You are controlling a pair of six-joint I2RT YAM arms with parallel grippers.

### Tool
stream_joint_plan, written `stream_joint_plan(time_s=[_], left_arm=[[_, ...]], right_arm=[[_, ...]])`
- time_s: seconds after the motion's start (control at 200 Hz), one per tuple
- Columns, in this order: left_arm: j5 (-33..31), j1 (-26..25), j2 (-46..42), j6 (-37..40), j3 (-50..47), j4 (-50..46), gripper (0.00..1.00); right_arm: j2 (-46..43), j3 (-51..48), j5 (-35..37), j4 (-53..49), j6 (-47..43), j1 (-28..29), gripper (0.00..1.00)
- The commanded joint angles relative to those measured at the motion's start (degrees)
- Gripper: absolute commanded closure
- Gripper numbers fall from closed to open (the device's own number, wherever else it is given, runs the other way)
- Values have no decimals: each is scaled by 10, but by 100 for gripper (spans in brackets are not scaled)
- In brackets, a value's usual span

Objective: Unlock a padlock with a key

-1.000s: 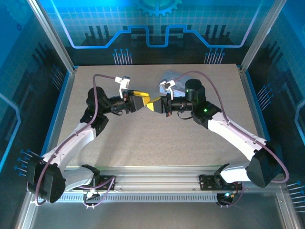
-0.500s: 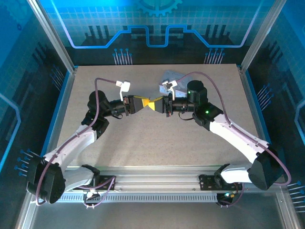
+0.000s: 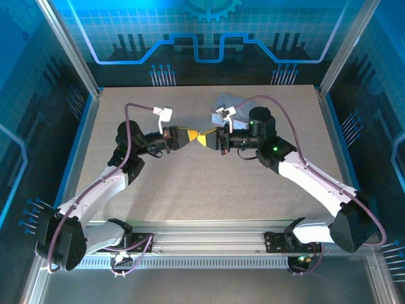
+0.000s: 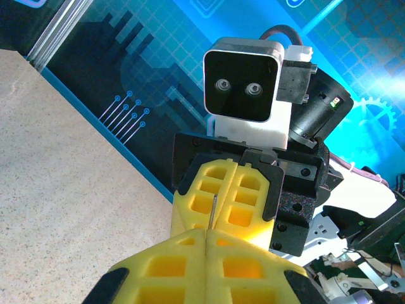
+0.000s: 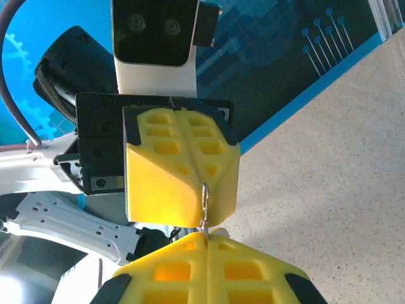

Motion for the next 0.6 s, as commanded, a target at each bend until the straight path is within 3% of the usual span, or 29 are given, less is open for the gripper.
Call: stream_joint_plan(time_s=[0.0, 0.205, 0.38, 0.595], left_arm=[[11, -1, -17, 4, -7, 17, 100], [3, 0, -23, 49, 6, -46, 100], [11, 0, -28, 135, 35, -164, 100], [26, 0, -19, 128, 36, -146, 100]], right_arm=[[-6, -1, 16, 7, -5, -6, 98], [-30, 10, 31, -52, -16, -21, 60], [-71, 17, 10, -118, -5, -73, 58], [-58, 42, -28, -139, 3, -65, 52]])
